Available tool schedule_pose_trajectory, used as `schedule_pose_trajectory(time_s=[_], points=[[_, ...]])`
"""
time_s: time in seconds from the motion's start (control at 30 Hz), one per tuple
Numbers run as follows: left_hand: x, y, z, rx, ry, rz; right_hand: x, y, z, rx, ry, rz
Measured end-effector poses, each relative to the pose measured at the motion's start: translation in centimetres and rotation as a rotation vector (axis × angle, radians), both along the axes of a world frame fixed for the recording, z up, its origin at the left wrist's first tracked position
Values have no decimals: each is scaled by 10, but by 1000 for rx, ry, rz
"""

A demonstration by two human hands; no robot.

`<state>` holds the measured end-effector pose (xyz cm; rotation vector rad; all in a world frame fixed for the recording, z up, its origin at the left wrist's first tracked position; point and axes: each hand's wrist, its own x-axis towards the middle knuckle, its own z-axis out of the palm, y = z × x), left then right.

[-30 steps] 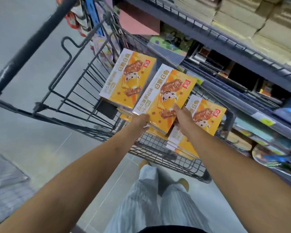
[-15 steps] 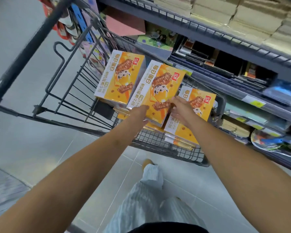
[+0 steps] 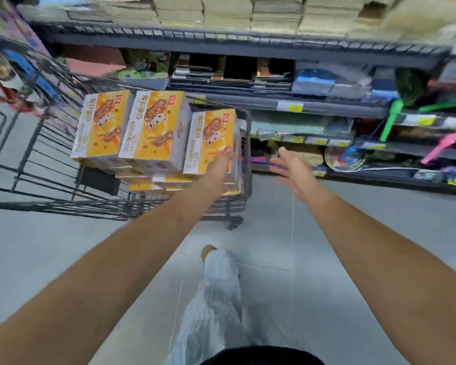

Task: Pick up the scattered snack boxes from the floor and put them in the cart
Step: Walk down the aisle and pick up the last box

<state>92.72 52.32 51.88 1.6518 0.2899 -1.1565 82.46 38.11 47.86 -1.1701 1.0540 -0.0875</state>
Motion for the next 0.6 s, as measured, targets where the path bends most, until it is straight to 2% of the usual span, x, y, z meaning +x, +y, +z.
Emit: schedule_pose_trajectory(time_s=[0.27, 0.6], points=[[-148, -109, 16, 25, -133, -404, -197, -60, 18, -31, -13, -305], [-315, -275, 17, -53, -130, -823, -378, -160, 23, -29, -36, -760]])
